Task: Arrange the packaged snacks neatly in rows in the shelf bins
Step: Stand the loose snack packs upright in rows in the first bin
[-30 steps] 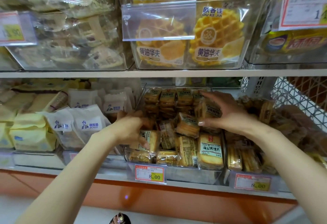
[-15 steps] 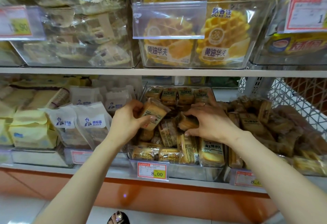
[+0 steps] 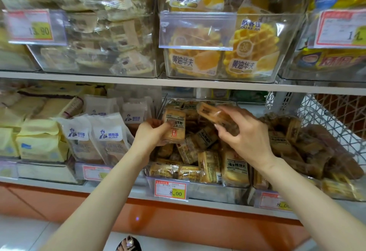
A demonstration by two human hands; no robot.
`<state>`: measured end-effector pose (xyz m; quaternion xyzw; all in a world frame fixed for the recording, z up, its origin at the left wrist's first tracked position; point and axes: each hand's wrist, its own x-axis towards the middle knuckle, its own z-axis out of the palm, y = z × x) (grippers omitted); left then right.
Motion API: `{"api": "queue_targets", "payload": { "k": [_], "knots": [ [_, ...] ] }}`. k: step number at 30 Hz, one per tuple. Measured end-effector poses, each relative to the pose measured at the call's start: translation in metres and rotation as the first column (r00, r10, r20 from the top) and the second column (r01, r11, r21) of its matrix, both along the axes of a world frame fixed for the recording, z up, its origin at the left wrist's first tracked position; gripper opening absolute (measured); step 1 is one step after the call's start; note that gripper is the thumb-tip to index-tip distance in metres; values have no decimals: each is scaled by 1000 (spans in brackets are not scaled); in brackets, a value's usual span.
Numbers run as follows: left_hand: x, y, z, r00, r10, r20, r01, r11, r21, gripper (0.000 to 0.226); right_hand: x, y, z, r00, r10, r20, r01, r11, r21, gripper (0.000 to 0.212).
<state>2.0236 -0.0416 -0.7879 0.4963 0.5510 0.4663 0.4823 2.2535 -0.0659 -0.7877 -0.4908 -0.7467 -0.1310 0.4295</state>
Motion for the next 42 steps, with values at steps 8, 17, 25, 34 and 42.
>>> {"api": "queue_targets", "payload": {
  "k": [8,17,25,34,42],
  "knots": [
    [32,24,6,999,-26,28,24,999,39,35,13,12,-4,984,112,-141,-129,985,-115,47],
    [73,116,5,669,165,-725,27,969,245,43,35,26,-5,947,3,-321,-44,992,-122,44],
    [37,89,8,589,208,-781,40,958,285,40,15,43,4,938,-64,-340,-26,967,-254,43],
    [-7,4,-14,796,98,-598,129,937,326,12,-22,85,12,969,-218,114,242,930,-277,41],
    [-5,2,-26,674,56,-737,304,888,346,32,-14,88,20,890,-186,416,387,790,-476,49]
  ]
}}
